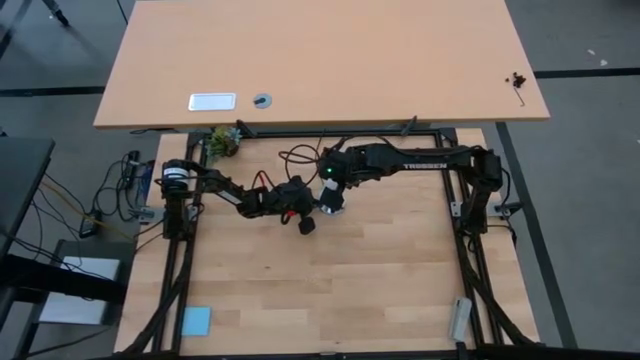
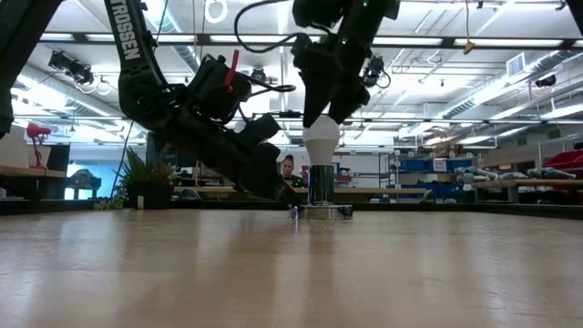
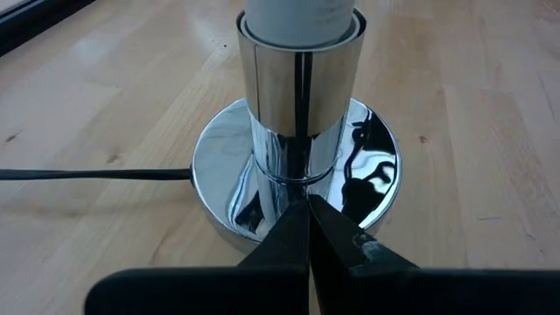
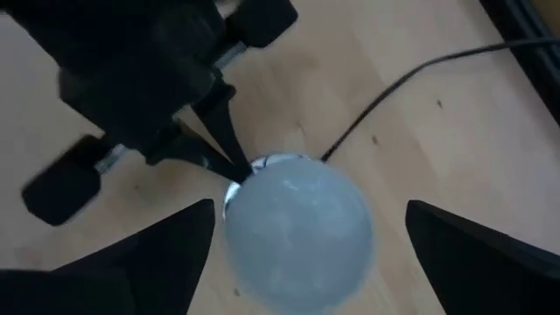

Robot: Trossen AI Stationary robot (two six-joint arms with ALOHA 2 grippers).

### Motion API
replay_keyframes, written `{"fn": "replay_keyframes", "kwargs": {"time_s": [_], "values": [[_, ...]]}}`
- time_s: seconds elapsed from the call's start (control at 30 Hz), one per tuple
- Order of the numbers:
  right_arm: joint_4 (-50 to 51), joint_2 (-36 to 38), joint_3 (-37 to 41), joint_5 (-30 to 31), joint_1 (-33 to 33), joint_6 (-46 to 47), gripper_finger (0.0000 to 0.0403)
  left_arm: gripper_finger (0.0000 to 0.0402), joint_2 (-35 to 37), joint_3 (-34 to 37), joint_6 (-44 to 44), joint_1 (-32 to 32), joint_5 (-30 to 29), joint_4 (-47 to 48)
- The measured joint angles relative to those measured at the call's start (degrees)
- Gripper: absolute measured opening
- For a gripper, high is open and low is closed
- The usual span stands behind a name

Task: Screw lightbulb
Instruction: Remove the white lightbulb from the silver lamp

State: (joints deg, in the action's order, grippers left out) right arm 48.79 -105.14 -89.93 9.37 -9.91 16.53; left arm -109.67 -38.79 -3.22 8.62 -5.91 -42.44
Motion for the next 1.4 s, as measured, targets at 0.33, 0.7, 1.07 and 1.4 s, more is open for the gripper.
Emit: {"fn": "replay_keyframes", "kwargs": {"time_s": [0.33,0.7,1.07,1.4], "values": [[-0.26,-0.28,-0.04,-2.23,-1.27,-12.51,0.0260,0.0003,0.00,0.00,0.00,0.00,0.04,0.00],[0.84,-0.21,-0.66,-5.31,-0.56,-39.35,0.0266,0.0003,-0.02,0.00,0.00,0.00,0.04,0.00],[5.83,-0.35,-9.29,-0.87,0.74,-7.24,0.0337,0.0003,0.00,0.00,0.04,0.00,0.33,0.00],[7.06,-3.73,-7.87,0.02,0.52,0.00,0.0350,0.0003,0.00,0.02,0.03,0.00,0.59,-0.02]]}}
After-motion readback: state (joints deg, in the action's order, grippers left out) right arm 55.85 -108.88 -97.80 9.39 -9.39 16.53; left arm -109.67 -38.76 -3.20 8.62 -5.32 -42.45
